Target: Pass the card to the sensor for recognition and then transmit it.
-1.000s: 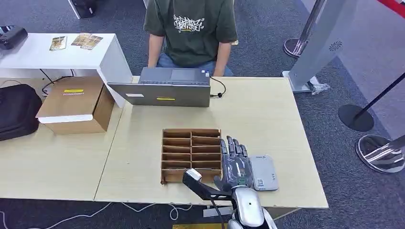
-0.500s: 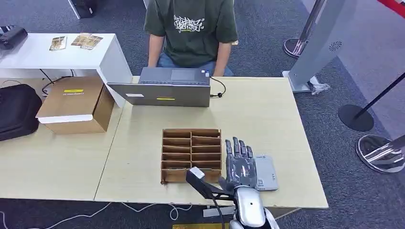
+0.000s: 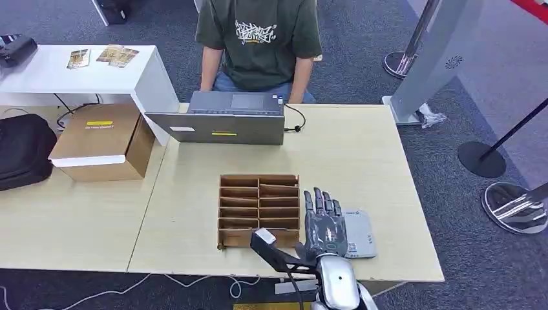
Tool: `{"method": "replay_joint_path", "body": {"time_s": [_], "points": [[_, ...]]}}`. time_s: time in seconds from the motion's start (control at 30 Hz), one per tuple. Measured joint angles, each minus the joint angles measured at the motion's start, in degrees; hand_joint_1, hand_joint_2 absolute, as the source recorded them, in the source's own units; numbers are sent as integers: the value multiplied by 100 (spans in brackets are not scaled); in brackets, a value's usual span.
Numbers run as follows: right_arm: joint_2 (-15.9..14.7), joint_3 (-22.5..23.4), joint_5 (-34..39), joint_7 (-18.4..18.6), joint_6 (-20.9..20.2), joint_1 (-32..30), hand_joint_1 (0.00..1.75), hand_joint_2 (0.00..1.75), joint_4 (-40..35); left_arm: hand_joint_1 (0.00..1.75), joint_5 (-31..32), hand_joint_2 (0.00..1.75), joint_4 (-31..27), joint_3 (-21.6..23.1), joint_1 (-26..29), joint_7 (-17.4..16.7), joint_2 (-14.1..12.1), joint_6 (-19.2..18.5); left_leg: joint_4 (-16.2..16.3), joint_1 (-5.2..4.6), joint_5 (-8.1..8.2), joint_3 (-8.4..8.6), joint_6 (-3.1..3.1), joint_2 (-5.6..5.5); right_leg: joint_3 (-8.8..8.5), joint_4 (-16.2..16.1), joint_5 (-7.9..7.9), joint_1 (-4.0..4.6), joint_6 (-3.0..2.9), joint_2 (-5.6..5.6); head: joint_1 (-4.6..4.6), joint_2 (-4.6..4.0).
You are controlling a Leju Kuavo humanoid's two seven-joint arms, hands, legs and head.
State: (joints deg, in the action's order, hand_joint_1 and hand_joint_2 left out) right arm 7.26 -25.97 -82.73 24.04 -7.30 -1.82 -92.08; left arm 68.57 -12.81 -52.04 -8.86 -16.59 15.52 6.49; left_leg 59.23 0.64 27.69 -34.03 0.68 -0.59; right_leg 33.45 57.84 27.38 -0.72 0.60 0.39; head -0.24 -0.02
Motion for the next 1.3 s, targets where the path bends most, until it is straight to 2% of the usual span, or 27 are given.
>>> {"method": "replay_joint_path", "body": {"time_s": [0.2,0.5,0.73,0.93,1.1,1.3], "points": [[-328,-212,457,-101,263,-275,0,175,-11,0,-2,175,-4,-4,-16,-46,0,-48,0,0,2,-4,-2,-2,0,-1,1,0,0,-2,0,2],[-455,-343,490,-129,319,-319,0,175,66,0,-87,175,-7,-92,-23,-76,2,-68,0,0,6,1,3,1,-1,0,1,0,0,2,0,0],[-455,-409,444,-243,520,-189,0,175,276,0,-28,175,-7,-96,-36,-98,4,-83,0,0,6,0,3,1,-1,0,1,0,0,2,0,0],[-354,-463,365,-590,1058,91,0,175,579,0,59,175,-7,-94,-41,-81,22,-79,0,0,5,1,4,2,-1,1,1,0,0,4,0,0],[-148,-503,417,-820,1088,484,0,175,907,0,31,175,-7,-94,-41,-79,31,-70,0,1,3,4,5,0,-3,2,1,1,-1,2,0,2],[-81,-601,461,-874,1089,680,0,175,1187,0,-20,175,-7,-94,-29,-33,31,-52,0,0,3,2,5,-2,-3,2,1,0,0,2,0,2]]}}
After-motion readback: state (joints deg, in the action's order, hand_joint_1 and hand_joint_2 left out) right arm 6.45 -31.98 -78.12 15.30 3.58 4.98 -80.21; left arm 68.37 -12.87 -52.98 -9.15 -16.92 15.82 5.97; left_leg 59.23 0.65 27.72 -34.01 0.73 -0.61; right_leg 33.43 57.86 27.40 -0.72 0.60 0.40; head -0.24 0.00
